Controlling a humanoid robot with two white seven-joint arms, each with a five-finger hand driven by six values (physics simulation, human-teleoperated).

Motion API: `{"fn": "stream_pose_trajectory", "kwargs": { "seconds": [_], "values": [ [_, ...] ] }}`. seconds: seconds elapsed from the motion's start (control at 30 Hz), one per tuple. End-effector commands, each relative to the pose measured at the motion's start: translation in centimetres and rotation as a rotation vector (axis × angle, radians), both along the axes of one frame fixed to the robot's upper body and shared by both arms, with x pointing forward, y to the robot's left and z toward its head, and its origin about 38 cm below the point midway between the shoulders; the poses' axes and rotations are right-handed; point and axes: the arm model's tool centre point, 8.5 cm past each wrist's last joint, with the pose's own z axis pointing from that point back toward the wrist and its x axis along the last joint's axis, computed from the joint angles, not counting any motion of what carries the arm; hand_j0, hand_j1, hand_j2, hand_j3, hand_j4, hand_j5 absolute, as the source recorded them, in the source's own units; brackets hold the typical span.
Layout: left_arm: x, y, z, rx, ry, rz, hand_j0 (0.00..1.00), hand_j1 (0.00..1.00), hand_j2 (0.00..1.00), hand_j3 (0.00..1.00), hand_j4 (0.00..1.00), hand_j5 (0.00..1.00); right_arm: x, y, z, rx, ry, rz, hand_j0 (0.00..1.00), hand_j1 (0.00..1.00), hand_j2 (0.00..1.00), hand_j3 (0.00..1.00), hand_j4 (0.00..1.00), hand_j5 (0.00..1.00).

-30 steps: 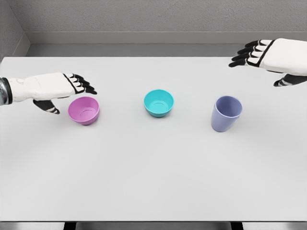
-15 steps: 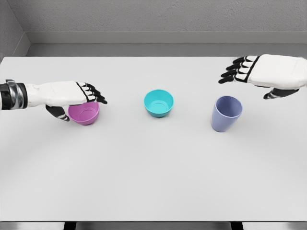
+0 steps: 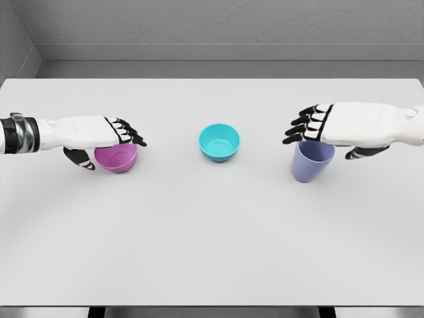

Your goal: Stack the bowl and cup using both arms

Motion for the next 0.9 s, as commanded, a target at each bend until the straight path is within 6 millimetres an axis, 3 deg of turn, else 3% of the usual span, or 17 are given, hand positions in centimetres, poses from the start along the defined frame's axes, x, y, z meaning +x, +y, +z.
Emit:
{"fn": "stream_pose_trajectory", "kwargs": {
  "seconds": [0.0,0.43,0.7,0.87],
  "values": [
    [0.1,-0.2,-0.1,-0.008,0.004,0.0,1.0,1.0,1.0,1.0,1.0,1.0,-0.1,0.1,-0.3,0.0,0.013,0.002,1.0,1.0,1.0,1.0,1.0,1.0],
    [0.8,0.7,-0.7,-0.007,0.019,0.041,1.0,1.0,1.0,1.0,1.0,1.0,1.4,-0.6,-0.7,-0.038,-0.025,-0.043,1.0,1.0,1.0,1.0,1.0,1.0],
    [1.2,0.2,-1.3,-0.005,0.023,0.043,1.0,1.0,1.0,1.0,1.0,1.0,2.2,-1.8,-1.0,-0.035,-0.012,-0.087,1.0,1.0,1.0,1.0,1.0,1.0],
    [1.3,0.2,-1.4,-0.004,0.024,0.047,1.0,1.0,1.0,1.0,1.0,1.0,2.3,-1.1,-1.3,-0.021,-0.008,-0.074,1.0,1.0,1.0,1.0,1.0,1.0]
  ]
}}
